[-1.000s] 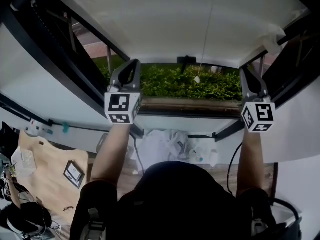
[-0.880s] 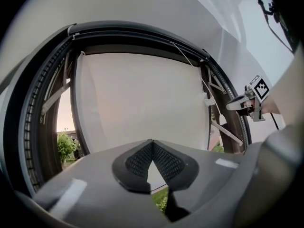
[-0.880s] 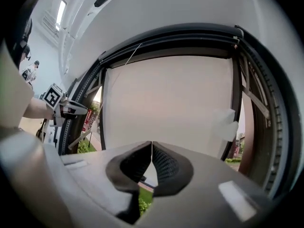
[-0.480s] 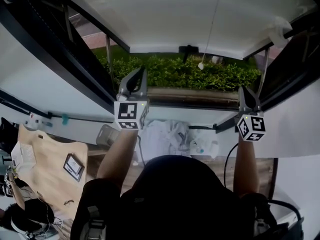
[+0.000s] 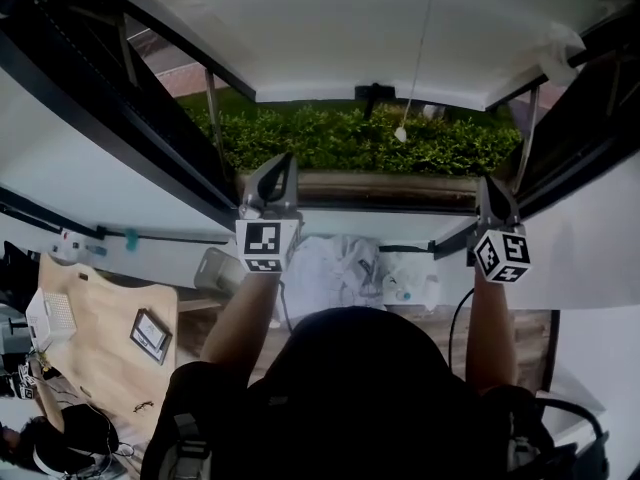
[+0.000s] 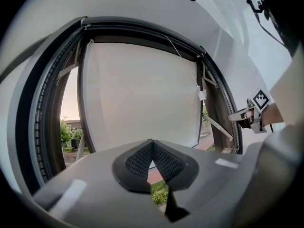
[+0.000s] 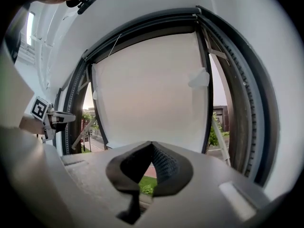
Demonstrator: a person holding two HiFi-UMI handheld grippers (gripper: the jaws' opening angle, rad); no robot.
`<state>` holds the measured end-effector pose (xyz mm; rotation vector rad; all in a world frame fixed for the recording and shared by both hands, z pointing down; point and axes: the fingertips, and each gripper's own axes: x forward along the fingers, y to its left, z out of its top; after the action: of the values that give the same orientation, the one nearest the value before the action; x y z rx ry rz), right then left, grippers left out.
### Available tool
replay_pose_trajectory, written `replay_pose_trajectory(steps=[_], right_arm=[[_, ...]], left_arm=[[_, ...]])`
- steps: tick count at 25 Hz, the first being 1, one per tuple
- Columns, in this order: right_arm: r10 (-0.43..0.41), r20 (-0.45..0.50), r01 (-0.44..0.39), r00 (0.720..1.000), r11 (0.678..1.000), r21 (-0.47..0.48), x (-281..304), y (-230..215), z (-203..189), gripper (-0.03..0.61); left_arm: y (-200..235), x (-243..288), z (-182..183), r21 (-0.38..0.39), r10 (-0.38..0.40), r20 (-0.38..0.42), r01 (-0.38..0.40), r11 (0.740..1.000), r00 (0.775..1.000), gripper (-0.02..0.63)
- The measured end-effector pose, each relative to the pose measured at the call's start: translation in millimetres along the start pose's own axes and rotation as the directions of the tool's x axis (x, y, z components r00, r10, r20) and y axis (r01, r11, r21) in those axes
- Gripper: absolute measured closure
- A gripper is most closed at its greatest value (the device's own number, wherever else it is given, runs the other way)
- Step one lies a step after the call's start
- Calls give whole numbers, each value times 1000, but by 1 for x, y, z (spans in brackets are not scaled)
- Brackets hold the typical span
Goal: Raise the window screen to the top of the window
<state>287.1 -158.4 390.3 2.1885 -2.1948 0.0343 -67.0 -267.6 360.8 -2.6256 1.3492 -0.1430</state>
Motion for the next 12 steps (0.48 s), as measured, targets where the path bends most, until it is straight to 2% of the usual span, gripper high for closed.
replay_pose_trajectory(steps=[12], right_arm=[[26,-19,-27,999,999,-32,10,16,-1,578]], left_arm=[[4,8,-2,-9,-10,10,11,1000,1000,607]])
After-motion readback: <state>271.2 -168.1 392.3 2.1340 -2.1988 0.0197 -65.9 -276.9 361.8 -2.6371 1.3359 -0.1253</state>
